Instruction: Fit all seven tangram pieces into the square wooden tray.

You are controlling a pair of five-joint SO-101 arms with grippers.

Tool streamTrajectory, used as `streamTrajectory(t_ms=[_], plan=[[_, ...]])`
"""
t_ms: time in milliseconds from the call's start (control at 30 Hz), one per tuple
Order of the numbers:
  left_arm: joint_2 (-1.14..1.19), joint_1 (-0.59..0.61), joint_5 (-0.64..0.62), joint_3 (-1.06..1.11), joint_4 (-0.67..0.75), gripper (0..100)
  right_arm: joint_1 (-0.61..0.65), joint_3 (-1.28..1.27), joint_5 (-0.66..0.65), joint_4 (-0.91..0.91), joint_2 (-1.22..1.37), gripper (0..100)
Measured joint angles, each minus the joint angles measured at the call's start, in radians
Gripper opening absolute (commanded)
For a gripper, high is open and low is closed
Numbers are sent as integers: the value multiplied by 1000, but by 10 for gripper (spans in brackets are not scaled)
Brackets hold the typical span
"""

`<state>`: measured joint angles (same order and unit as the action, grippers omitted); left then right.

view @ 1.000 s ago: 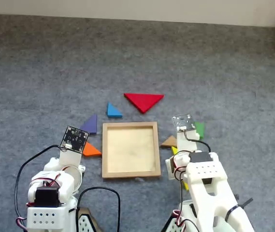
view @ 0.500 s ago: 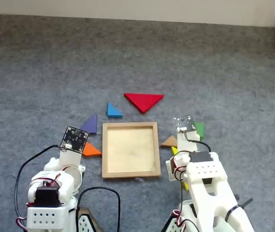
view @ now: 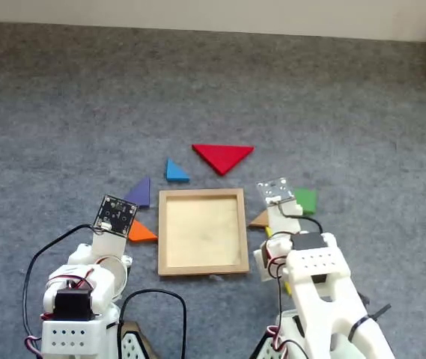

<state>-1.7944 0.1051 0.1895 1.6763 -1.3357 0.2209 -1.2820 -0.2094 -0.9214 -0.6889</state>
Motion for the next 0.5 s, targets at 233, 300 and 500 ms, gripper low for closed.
streamTrajectory(t_ms=[233, 300, 500], plan=[[0, 0, 0, 0, 0, 7, 38, 0, 0, 0, 0, 353], [0, 0, 0, 0, 0, 7, 38, 0, 0, 0, 0, 353], [0, 0, 0, 0, 0, 7, 29, 0, 0, 0, 0, 353]])
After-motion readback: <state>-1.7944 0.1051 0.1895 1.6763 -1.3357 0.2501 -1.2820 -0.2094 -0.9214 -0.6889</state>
